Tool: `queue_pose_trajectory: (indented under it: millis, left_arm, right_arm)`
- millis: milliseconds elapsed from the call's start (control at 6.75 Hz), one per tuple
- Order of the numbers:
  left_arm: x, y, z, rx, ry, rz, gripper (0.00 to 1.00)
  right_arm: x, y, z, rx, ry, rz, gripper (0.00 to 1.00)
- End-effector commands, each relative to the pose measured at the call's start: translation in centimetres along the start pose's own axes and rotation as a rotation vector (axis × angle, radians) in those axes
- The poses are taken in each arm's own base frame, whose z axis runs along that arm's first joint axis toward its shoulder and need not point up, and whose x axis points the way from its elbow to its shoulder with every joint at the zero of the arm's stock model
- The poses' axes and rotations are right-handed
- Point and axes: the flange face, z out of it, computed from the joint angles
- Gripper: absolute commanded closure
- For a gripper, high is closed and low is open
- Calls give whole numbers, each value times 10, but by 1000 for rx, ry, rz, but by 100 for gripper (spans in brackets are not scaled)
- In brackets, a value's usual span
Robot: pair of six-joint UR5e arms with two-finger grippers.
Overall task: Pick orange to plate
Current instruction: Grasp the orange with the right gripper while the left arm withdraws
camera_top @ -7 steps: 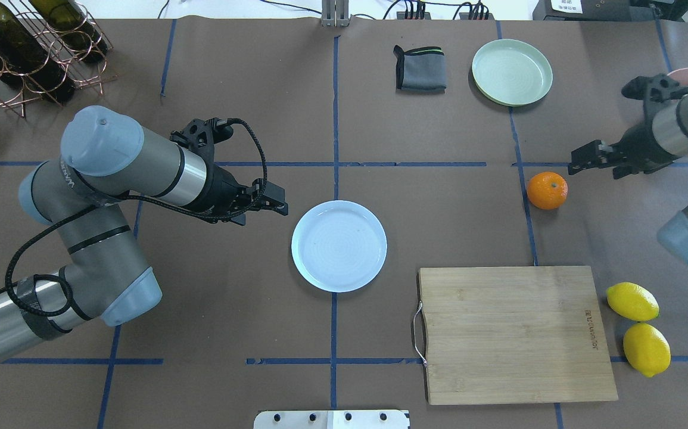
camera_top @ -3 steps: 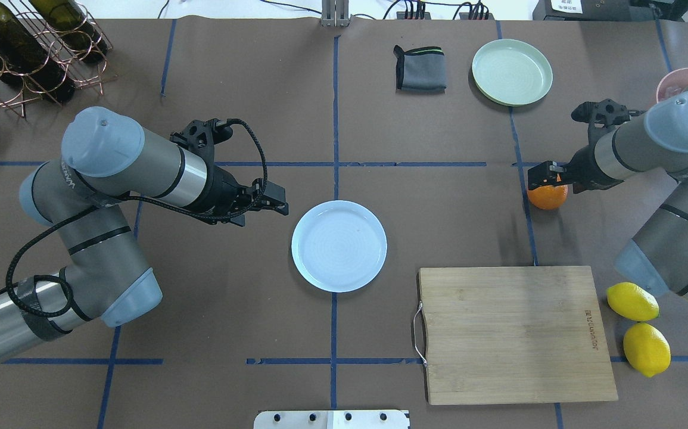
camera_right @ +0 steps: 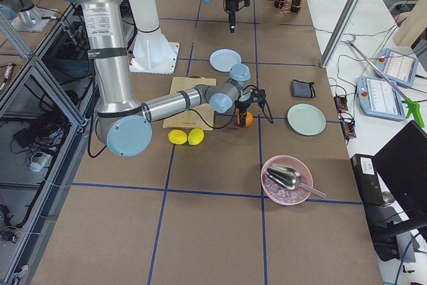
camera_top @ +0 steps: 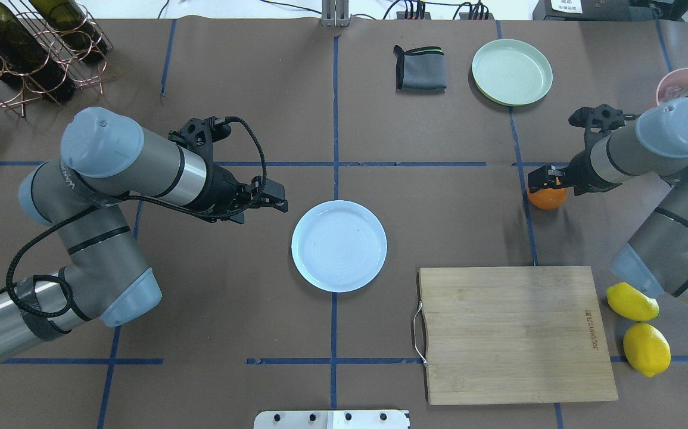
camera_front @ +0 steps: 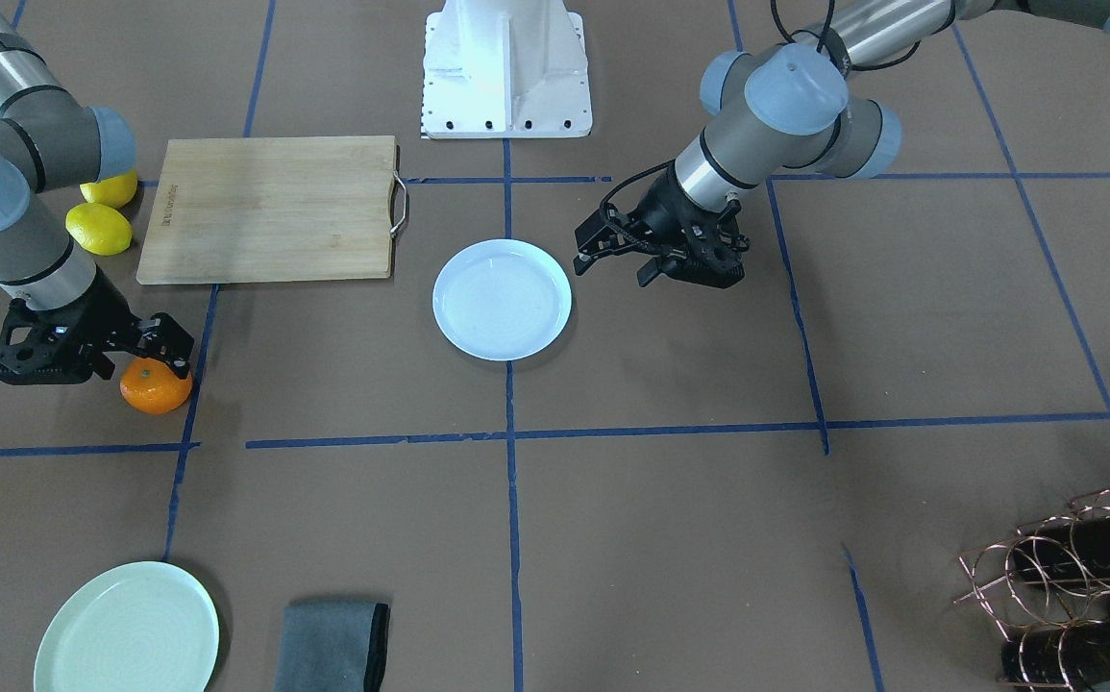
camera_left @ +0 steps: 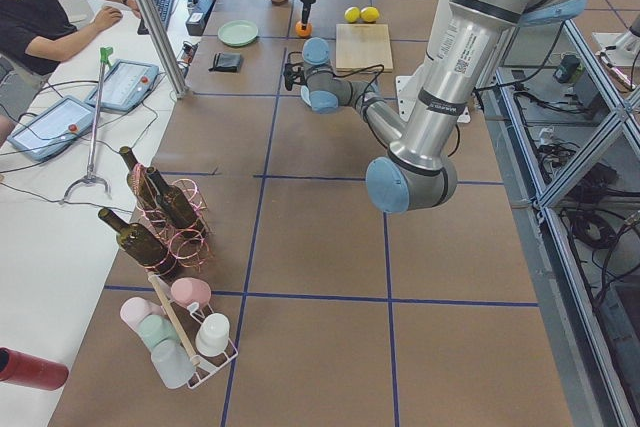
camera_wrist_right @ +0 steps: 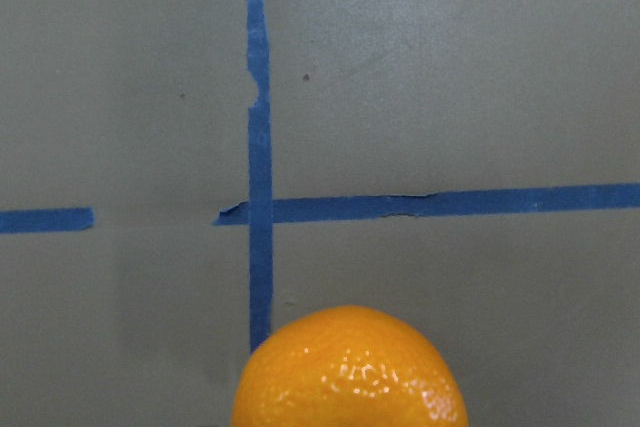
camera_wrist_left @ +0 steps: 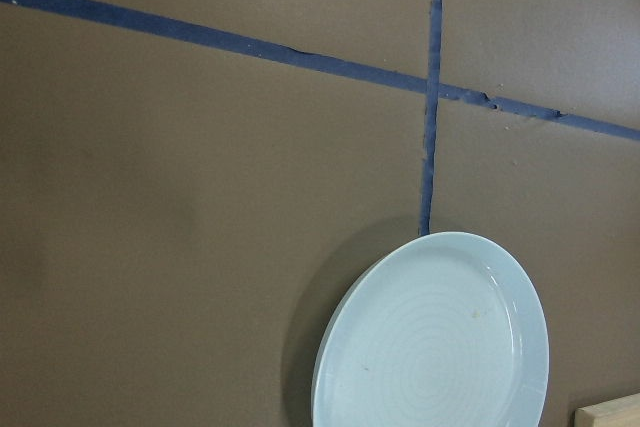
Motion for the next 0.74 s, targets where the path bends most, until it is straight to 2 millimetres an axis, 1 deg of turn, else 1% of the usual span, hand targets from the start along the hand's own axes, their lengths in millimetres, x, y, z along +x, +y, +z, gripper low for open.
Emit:
queue_pose_trajectory:
  millis: [0, 148, 296, 444, 593]
  left_arm:
    - [-4, 1, -9, 10, 4, 0, 0]
    - [-14, 6, -25, 16, 8, 1, 0]
    - [-45, 9, -54, 34, -5, 0, 0]
    - [-70, 3, -77, 62, -23, 14, 0]
    - [-102, 0, -93, 81, -64, 69, 0]
  right_arm:
    - [-2, -1, 8, -5, 5, 1, 0]
    - [-6, -6, 14, -9, 8, 2, 0]
    - [-3, -6, 17, -13, 13, 3, 0]
    - [-3, -4, 21, -19, 18, 4, 0]
    - [-4, -4, 21, -20, 17, 3, 8]
